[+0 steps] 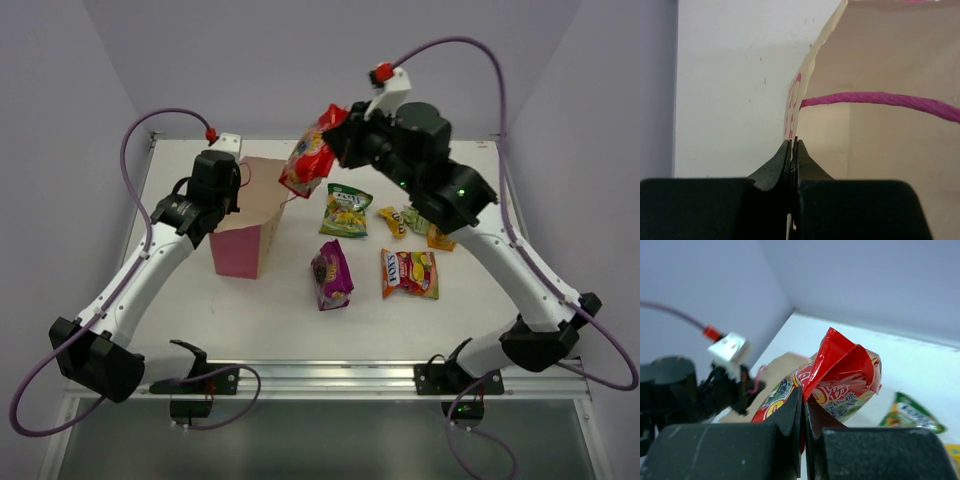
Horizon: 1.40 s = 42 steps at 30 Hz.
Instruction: Take the snacks out of the paper bag
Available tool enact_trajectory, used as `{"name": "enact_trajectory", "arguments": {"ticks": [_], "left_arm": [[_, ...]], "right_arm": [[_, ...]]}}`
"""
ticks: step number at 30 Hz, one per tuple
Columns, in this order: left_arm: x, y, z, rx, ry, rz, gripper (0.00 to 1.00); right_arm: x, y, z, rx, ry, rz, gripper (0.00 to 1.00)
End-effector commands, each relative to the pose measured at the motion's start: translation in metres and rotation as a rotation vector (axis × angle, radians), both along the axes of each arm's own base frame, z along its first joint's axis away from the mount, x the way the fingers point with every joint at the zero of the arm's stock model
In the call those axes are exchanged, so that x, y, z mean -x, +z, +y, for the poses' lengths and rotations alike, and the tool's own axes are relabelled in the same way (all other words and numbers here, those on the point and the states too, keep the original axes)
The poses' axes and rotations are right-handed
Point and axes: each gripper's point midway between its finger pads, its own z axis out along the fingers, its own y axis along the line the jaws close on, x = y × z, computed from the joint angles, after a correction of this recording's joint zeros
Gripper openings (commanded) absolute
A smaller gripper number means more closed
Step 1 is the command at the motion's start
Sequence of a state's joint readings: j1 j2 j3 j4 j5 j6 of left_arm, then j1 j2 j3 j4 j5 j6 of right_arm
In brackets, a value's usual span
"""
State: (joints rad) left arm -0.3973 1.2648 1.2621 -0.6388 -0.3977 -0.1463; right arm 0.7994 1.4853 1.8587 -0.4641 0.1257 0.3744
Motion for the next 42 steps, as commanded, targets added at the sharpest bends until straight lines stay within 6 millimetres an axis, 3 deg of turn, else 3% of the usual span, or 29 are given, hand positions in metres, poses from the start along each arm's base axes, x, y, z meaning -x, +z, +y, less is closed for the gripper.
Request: {"name": "enact_trajectory", "arguments": {"ticks": [1,4,5,6,8,9,11,12,13,16,17,19,20,23,26,27,29,30,33,34,36,37,39,40,42], "left_arm": [[-0.007,0.003,0.004,0.049,0.061,-0.006,0.0],[-0.009,0.002,0.005,0.067,0.067,-0.005,0.0],[-0.011,0.002,0.005,0.075,0.068,-0.006,0.0],[-0.012,0.003,0.008,0.08,0.078,-0.007,0.0],[-0.015,0.003,0.01,0.097,0.078,-0.007,0.0],[-0.016,0.002,0.012,0.105,0.083,-0.008,0.0],[-0.017,0.002,0.014,0.115,0.086,-0.009,0.0],[-0.018,0.002,0.014,0.122,0.084,-0.01,0.0],[-0.018,0.0,0.016,0.125,0.089,-0.008,0.0],[-0.019,-0.002,0.018,0.134,0.091,-0.002,0.0],[-0.019,-0.002,0.018,0.138,0.086,-0.003,0.0],[-0.018,-0.002,0.018,0.141,0.084,-0.008,0.0],[-0.018,-0.002,0.017,0.143,0.079,-0.01,0.0],[-0.018,0.0,0.014,0.159,0.06,-0.019,0.0],[-0.019,-0.001,0.01,0.17,0.035,-0.02,0.0],[-0.021,-0.001,0.007,0.178,0.025,-0.025,0.0],[-0.021,0.001,-0.001,0.203,-0.012,-0.025,0.0],[-0.022,0.004,-0.004,0.215,-0.026,-0.033,0.0],[-0.024,0.01,-0.011,0.24,-0.058,-0.043,0.0],[-0.025,0.01,-0.012,0.245,-0.062,-0.043,0.0],[-0.026,0.015,-0.017,0.267,-0.076,-0.054,0.0],[-0.027,0.016,-0.018,0.274,-0.075,-0.055,0.0],[-0.03,0.016,-0.021,0.293,-0.074,-0.054,0.0],[-0.031,0.015,-0.022,0.296,-0.074,-0.048,0.0],[-0.032,0.014,-0.022,0.305,-0.064,-0.043,0.05]], "right_arm": [[-0.003,0.083,-0.101,-0.13,-0.2,-0.168,0.0],[-0.029,0.041,-0.128,-0.077,-0.285,-0.09,0.0],[-0.044,0.028,-0.144,-0.064,-0.326,-0.063,0.0],[-0.061,-0.001,-0.147,-0.03,-0.343,-0.005,0.0],[-0.087,-0.028,-0.166,-0.008,-0.402,0.048,0.0],[-0.108,-0.055,-0.164,0.009,-0.405,0.084,0.0],[-0.135,-0.084,-0.176,0.026,-0.445,0.113,0.0],[-0.149,-0.093,-0.176,0.027,-0.448,0.116,0.0],[-0.169,-0.127,-0.173,0.058,-0.444,0.18,0.0],[-0.198,-0.162,-0.17,0.078,-0.442,0.241,0.0],[-0.212,-0.188,-0.167,0.089,-0.444,0.282,0.0],[-0.221,-0.212,-0.164,0.099,-0.444,0.322,0.0],[-0.227,-0.235,-0.162,0.114,-0.447,0.36,0.0],[-0.23,-0.259,-0.16,0.118,-0.449,0.41,0.01],[-0.228,-0.263,-0.161,0.126,-0.452,0.421,0.13],[-0.224,-0.258,-0.163,0.137,-0.453,0.423,0.26],[-0.217,-0.249,-0.166,0.156,-0.451,0.413,0.43],[-0.212,-0.228,-0.169,0.147,-0.455,0.379,0.62],[-0.196,-0.2,-0.181,0.162,-0.487,0.338,0.86],[-0.185,-0.174,-0.186,0.146,-0.496,0.296,0.89],[-0.17,-0.155,-0.195,0.153,-0.519,0.277,0.96],[-0.155,-0.127,-0.201,0.132,-0.528,0.226,0.98],[-0.137,-0.111,-0.208,0.144,-0.532,0.184,0.99],[-0.117,-0.084,-0.217,0.123,-0.547,0.123,0.99],[-0.096,-0.072,-0.226,0.123,-0.558,0.088,0.99]]}}
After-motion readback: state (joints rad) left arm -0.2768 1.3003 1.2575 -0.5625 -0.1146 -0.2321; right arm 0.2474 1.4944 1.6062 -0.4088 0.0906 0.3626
